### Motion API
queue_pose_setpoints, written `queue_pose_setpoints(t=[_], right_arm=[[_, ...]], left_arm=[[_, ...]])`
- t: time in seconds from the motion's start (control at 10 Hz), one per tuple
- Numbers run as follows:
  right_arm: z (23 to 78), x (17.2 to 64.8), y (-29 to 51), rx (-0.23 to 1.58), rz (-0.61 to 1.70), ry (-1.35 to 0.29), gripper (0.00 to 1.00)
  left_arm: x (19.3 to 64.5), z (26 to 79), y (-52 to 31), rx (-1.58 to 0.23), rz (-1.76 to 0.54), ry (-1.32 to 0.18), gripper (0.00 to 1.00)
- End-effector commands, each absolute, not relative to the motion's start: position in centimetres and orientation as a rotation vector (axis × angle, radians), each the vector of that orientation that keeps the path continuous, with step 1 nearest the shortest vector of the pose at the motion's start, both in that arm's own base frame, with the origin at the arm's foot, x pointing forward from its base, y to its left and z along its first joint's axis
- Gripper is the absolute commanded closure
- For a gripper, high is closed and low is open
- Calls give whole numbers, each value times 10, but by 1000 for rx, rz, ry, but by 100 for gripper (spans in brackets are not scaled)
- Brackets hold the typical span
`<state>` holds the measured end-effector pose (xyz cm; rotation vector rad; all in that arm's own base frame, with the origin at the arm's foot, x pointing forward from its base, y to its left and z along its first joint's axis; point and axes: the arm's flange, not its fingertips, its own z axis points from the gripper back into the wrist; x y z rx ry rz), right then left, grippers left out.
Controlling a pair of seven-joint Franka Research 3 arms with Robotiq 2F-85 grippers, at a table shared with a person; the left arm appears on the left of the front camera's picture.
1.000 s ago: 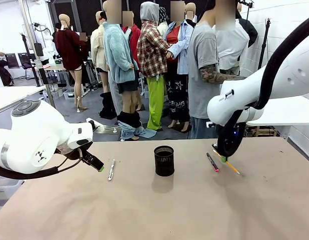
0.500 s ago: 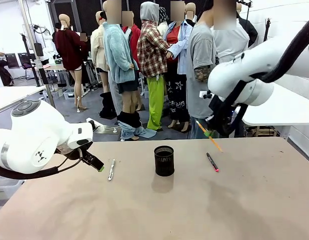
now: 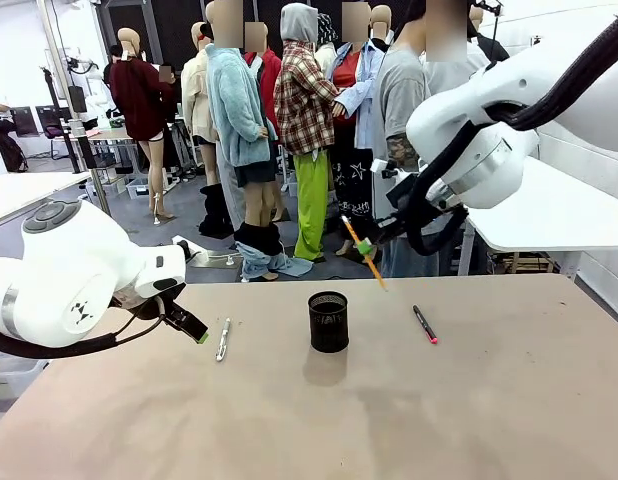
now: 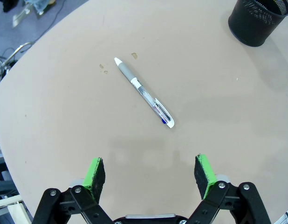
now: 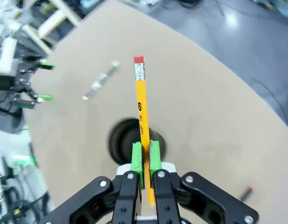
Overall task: Place the pens into the pen holder.
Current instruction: Pick up a writing instrument from the table and place it into the Pen holder.
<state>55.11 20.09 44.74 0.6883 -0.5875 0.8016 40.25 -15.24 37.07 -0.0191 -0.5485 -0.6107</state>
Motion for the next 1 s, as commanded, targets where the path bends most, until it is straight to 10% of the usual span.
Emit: queue_pose_setpoints(t=[0.0, 0.9], right_arm=[[430, 556, 207, 840, 866, -633, 100], [376, 587, 250, 1041, 977, -778, 100]], left_arm=[[403, 371, -151, -21, -607, -550, 0], [403, 371, -151, -21, -607, -550, 0]])
